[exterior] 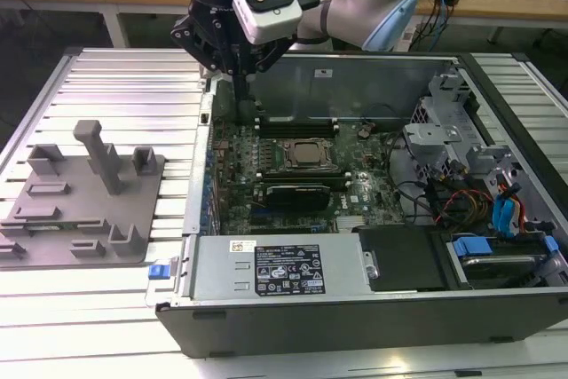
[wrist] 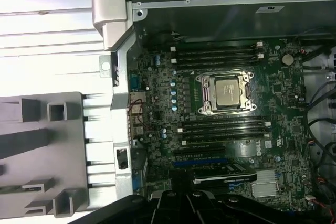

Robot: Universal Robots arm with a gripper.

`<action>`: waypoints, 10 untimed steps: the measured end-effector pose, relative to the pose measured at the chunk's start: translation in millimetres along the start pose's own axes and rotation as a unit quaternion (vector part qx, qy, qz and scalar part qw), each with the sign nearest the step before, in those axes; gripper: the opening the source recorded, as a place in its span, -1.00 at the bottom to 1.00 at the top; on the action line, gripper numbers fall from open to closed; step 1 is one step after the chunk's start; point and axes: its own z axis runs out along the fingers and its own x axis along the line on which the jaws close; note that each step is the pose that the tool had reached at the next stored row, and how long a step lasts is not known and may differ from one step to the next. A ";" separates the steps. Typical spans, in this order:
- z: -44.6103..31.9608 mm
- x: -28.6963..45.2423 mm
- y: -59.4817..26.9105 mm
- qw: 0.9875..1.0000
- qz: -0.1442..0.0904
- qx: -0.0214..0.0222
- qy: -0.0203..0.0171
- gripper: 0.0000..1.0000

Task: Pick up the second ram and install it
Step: 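Reach for the second ram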

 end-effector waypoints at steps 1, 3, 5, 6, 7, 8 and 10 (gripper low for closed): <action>0.0 0.7 0.0 1.000 0.000 0.000 0.000 -0.84; -0.1 2.3 -0.2 1.000 0.000 0.000 0.000 -0.84; -0.2 4.8 -0.4 1.000 0.000 0.000 0.000 -0.84; -0.2 5.9 -0.4 1.000 0.000 0.000 0.000 -0.84; -0.3 7.6 -0.6 1.000 0.000 0.000 0.000 -0.84; -0.4 9.0 -0.7 1.000 0.000 0.000 0.000 -0.84; -0.4 11.5 -0.9 1.000 0.000 0.000 0.000 -0.84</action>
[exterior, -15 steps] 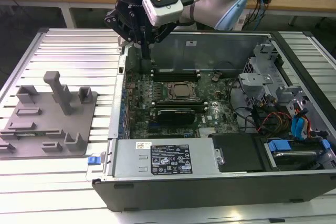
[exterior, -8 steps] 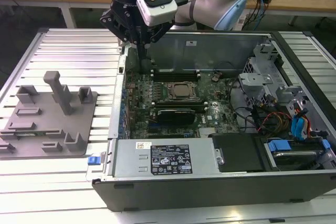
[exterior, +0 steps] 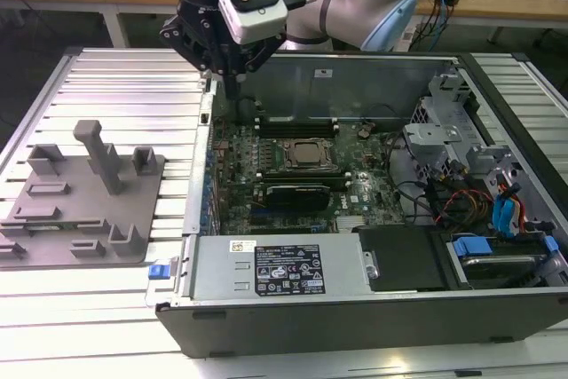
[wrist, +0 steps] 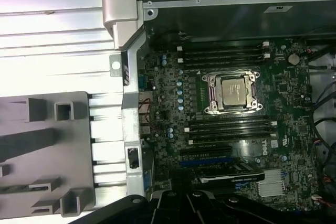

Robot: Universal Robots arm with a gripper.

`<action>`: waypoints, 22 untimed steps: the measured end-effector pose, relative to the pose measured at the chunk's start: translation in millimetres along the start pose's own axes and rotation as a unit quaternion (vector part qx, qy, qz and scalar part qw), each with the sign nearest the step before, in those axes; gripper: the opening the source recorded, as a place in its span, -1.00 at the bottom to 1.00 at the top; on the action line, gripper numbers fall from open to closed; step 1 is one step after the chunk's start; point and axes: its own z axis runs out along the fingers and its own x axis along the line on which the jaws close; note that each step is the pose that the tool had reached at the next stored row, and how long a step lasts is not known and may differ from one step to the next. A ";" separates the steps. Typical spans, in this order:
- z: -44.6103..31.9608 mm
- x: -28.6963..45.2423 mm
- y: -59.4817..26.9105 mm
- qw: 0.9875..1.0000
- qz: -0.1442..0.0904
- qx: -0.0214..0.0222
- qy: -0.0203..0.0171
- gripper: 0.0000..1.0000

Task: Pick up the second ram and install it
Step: 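Reach for the second ram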

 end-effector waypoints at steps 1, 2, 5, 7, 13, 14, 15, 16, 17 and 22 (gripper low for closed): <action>0.0 1.2 -0.1 1.000 0.000 0.000 0.000 -0.84; -0.1 2.9 -0.2 1.000 0.000 0.000 0.000 -0.84; -0.4 12.8 -0.9 1.000 0.000 0.000 0.000 -0.84; -0.5 16.4 -1.2 1.000 0.000 0.000 0.000 -0.84; -1.0 35.6 -2.6 1.000 0.000 0.000 0.000 -0.84; -1.1 38.8 -2.9 1.000 0.000 0.000 0.000 -0.84; -1.2 41.6 -3.1 1.000 0.000 0.000 0.000 -0.84; -1.3 43.1 -3.2 1.000 0.000 0.000 0.000 -0.84; -1.3 45.1 -3.3 1.000 0.000 0.000 0.000 -0.84; -1.6 54.7 -4.0 1.000 0.000 0.000 0.000 -0.84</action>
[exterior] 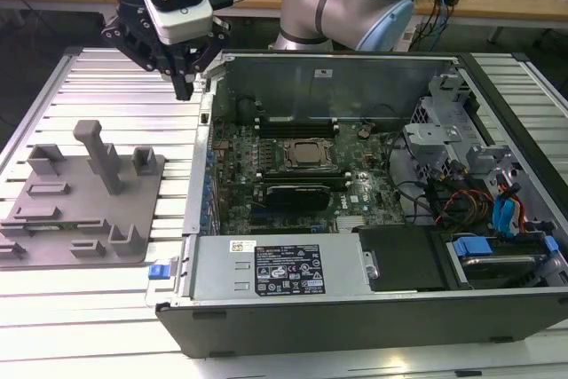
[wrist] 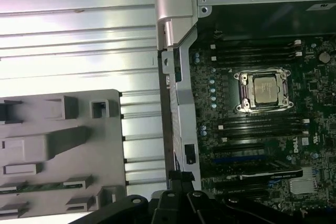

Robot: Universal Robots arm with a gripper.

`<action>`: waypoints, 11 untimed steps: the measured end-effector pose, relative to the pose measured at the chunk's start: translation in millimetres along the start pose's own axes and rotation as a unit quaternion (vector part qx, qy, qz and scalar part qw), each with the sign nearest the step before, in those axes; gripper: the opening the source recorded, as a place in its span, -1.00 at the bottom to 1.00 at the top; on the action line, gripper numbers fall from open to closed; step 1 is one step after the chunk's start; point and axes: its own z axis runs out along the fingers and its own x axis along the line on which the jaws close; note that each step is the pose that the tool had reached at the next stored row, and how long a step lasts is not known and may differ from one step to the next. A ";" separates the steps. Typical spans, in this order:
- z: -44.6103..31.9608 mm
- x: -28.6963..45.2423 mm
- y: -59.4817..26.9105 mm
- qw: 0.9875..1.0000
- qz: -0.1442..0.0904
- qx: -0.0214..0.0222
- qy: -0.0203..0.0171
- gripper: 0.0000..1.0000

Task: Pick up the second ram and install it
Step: 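Reach for the second ram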

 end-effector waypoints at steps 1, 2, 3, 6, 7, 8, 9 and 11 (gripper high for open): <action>0.0 0.9 -0.1 1.000 0.000 0.000 0.000 -0.84; -0.1 2.2 -0.2 1.000 0.000 0.000 0.000 -0.84; -0.2 3.7 -0.3 1.000 0.000 0.000 0.000 -0.84; -0.2 7.0 -0.5 1.000 0.000 0.000 0.000 -0.84; -0.2 7.6 -0.5 1.000 0.000 0.000 0.000 -0.84; -0.3 8.2 -0.6 1.000 0.000 0.000 0.000 -0.84; -0.3 8.9 -0.7 1.000 0.000 0.000 0.000 -0.84; -0.3 10.4 -0.8 1.000 0.000 0.000 0.000 -0.84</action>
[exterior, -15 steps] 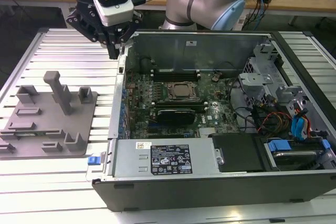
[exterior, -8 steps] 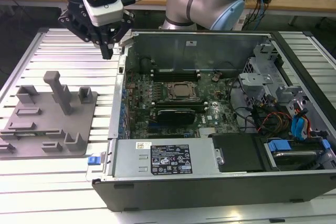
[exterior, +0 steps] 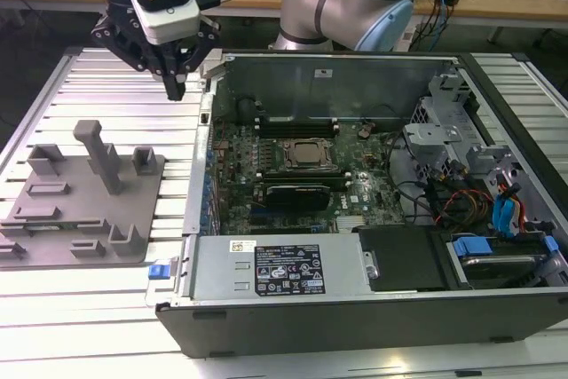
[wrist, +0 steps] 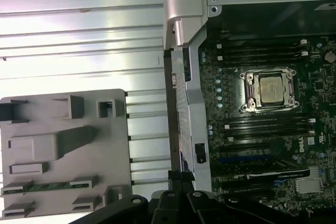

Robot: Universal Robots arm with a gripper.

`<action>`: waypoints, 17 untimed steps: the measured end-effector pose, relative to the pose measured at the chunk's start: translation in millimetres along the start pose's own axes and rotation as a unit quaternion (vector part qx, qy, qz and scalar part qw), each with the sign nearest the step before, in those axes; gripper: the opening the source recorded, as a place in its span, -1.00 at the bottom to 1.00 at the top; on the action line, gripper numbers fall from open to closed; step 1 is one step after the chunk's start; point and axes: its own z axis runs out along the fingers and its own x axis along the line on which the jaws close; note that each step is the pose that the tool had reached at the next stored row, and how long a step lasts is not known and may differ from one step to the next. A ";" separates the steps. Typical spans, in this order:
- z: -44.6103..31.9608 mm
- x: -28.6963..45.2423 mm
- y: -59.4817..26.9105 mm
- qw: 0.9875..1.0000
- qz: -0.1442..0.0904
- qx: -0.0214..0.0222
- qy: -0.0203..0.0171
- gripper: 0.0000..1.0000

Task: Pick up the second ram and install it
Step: 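Reach for the second ram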

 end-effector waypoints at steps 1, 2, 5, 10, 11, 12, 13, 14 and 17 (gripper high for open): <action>0.0 1.2 -0.1 1.000 0.000 0.000 0.000 -0.84; 0.0 1.9 -0.2 1.000 0.000 0.000 0.000 -0.84; 0.0 5.2 -0.4 1.000 0.000 0.000 0.000 -0.84; 0.2 19.4 -1.5 1.000 0.000 0.000 0.000 -0.84; 0.3 22.6 -1.7 1.000 0.000 0.000 0.000 -0.84; 0.4 25.9 -2.0 1.000 0.000 0.000 0.000 -0.84; 0.4 28.4 -2.2 1.000 0.000 0.000 0.000 -0.84; 0.4 30.7 -2.3 1.000 0.000 0.000 0.000 -0.84; 0.5 40.6 -3.1 1.000 0.000 0.000 0.000 -0.84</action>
